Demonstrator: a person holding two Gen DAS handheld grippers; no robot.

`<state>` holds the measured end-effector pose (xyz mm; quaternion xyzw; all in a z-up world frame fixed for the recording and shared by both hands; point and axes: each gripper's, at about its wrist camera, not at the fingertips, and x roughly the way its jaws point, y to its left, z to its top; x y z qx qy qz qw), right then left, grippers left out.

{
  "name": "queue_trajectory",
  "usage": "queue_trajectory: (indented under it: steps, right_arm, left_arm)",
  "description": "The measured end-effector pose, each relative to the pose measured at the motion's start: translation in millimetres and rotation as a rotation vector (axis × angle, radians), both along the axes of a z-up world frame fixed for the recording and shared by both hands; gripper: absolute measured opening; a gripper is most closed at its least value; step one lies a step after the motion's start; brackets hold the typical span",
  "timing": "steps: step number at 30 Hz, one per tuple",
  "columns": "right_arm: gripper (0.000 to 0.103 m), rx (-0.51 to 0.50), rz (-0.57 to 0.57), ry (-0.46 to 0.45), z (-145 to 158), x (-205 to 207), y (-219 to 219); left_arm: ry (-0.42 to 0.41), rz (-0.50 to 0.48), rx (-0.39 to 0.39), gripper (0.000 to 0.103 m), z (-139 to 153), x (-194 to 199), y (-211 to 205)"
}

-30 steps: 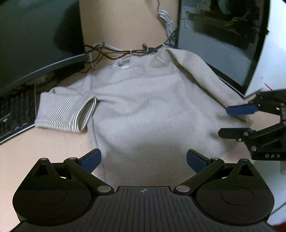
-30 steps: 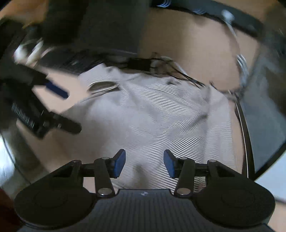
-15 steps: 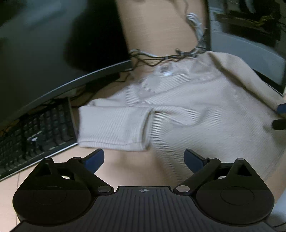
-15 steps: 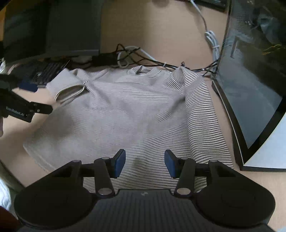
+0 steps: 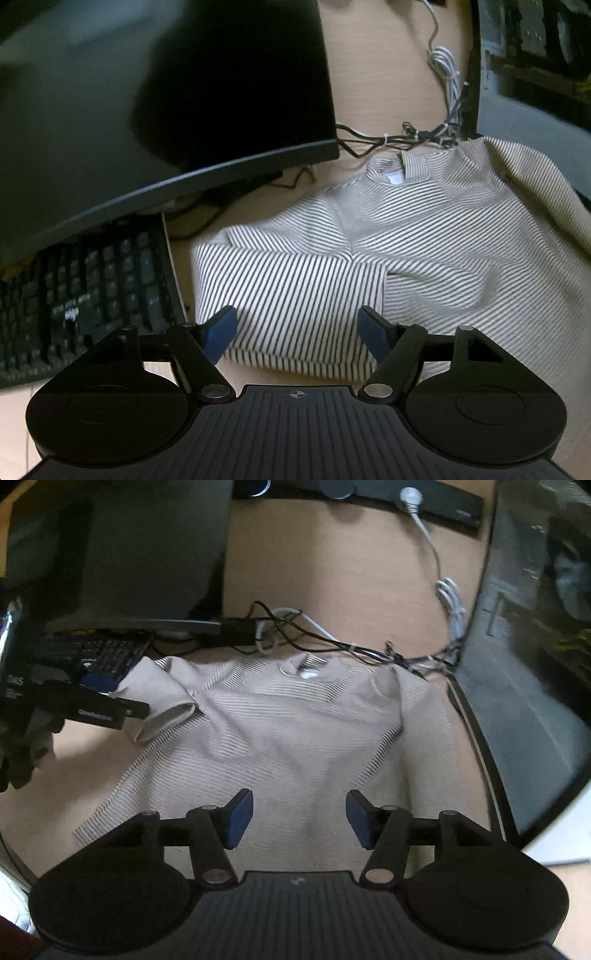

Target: Fold clothes

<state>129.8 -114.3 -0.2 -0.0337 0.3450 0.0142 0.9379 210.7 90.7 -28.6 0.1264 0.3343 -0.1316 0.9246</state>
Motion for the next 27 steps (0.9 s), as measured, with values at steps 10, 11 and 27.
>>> queue_trajectory:
  steps: [10,11,27]
  right_arm:
    - [0.055,0.245,0.071,0.002,1,56,-8]
    - [0.054,0.277,0.080,0.006,2,61,-7]
    - [0.046,0.716,0.179,0.053,25,121,3]
  left_arm:
    - [0.081,-0.021,0.132,0.009,-8,-4,-22]
    - [0.090,-0.001,0.100,0.005,-5,-3,-18]
    - [-0.020,0.015,-0.332,0.005,95,-8,-10]
